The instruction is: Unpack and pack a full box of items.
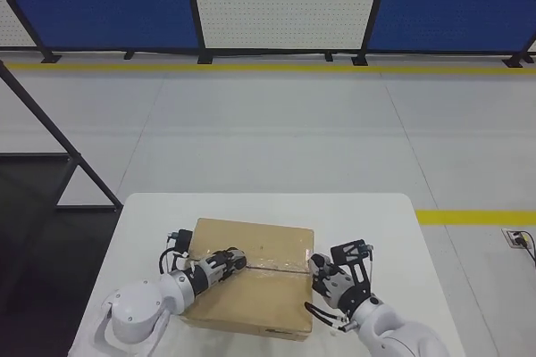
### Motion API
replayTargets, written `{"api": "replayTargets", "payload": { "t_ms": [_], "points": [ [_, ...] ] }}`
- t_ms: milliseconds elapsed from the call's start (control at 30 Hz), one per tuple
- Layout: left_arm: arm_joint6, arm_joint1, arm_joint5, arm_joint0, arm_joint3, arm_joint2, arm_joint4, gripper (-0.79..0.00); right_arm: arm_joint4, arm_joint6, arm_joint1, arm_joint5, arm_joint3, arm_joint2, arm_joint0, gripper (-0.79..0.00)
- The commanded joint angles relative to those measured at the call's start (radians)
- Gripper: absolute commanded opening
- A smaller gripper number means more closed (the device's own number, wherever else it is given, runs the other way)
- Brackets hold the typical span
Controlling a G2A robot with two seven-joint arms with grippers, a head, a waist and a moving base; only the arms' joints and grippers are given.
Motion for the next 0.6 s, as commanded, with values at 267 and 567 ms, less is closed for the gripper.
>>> {"api": "replayTargets", "payload": {
  "t_ms": [267, 567],
  "points": [
    [0.051, 0.003, -0.031, 0.059, -0.021, -0.055, -0.033, -0.785, 0.006, 0.082, 0.000, -0.001, 0.076, -0.116, 0.131, -0.785],
    [0.095, 0.013, -0.076, 0.164, -0.043, -0.185, -0.086, -0.785, -0.011, 0.142, -0.003, 0.072, 0.134, -0.169, 0.212, -0.785]
  ]
}}
